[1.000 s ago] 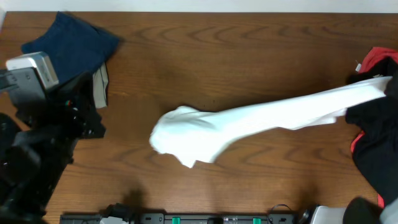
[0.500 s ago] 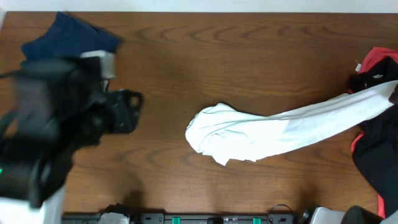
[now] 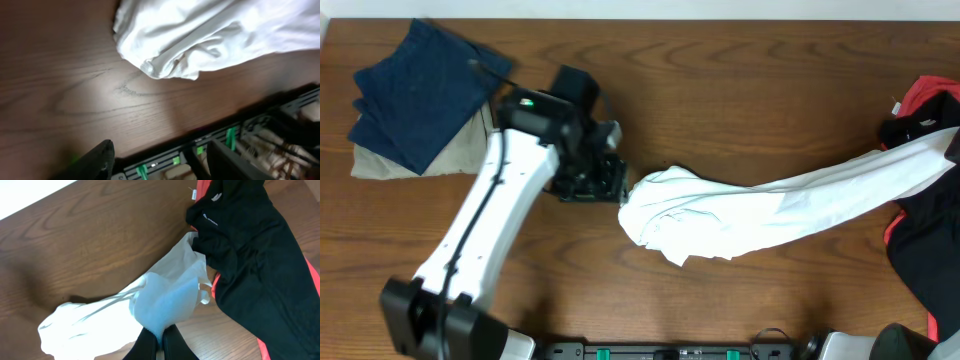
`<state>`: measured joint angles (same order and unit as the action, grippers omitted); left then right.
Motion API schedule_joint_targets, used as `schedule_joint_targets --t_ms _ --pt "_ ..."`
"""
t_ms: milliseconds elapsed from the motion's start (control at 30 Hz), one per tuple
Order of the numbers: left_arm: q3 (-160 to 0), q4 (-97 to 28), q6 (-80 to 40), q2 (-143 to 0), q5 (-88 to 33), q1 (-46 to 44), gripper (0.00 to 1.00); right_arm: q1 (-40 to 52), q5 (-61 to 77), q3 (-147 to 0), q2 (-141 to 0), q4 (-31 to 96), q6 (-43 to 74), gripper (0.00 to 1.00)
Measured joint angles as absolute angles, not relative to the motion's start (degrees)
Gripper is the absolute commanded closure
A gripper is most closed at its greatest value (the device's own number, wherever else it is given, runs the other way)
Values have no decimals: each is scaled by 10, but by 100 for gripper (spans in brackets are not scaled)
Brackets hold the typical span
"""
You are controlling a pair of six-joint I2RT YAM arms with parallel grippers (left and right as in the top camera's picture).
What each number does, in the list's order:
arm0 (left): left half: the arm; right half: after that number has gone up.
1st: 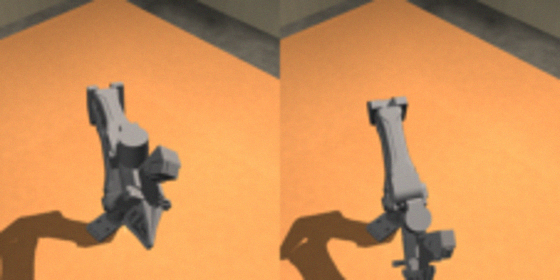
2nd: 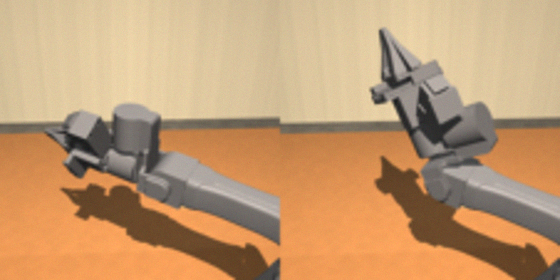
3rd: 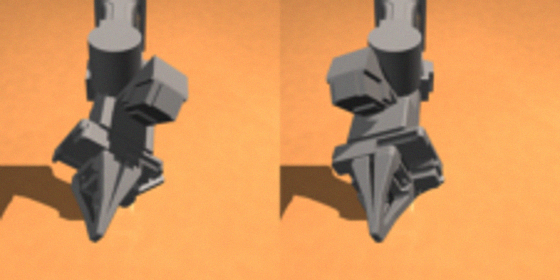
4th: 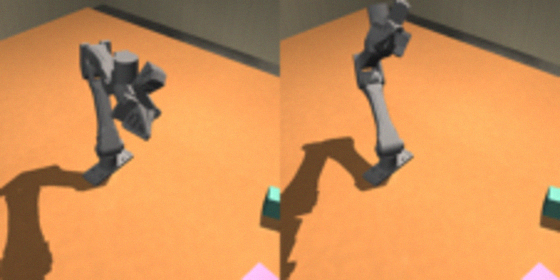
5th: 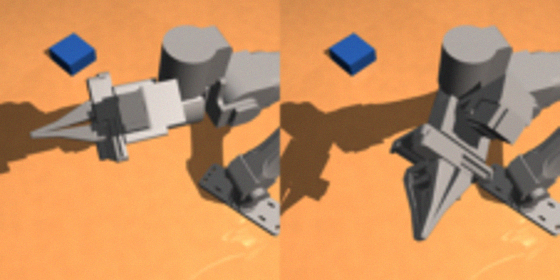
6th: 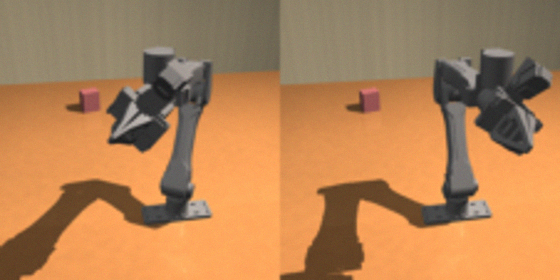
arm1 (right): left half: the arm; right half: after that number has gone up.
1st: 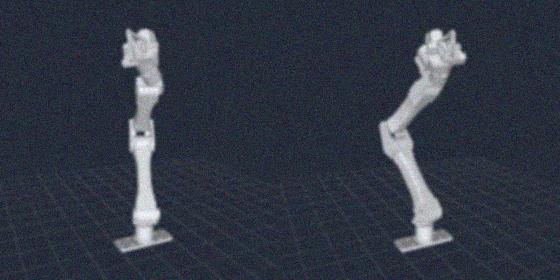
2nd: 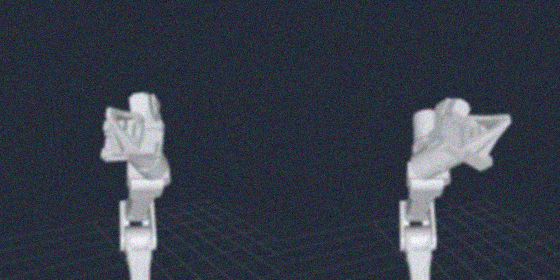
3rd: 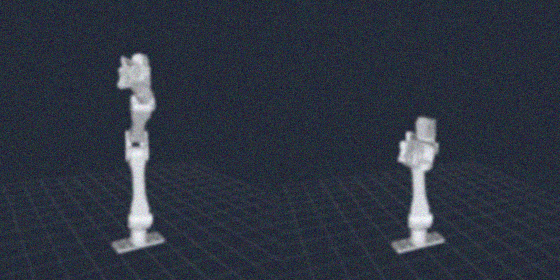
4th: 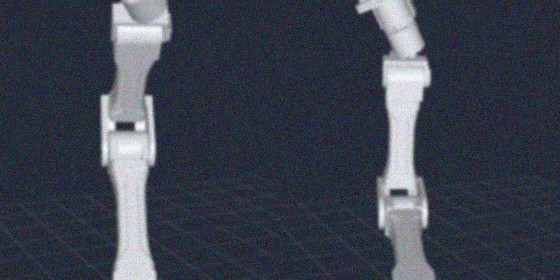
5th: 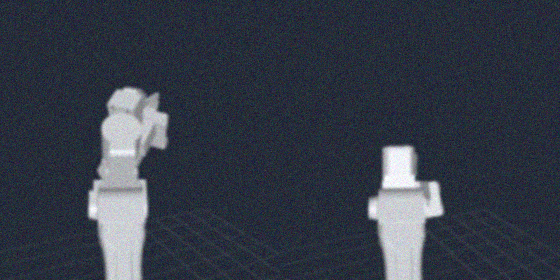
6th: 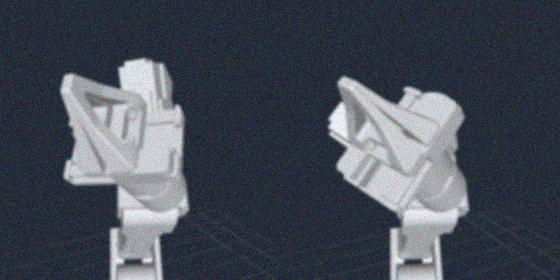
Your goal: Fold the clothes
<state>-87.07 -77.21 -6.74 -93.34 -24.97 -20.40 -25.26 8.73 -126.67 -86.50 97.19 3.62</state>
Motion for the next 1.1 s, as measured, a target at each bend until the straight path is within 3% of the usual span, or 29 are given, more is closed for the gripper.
schedule_joint_targets --t_ms 400,1100 --pt "-700 -592 -52 -962 -271 -258 25 -253 86 -1267 -866 972 36 96" --pt "-625 -458 -51 -962 -301 -292 20 -253 77 -1267 -866 972 36 97"
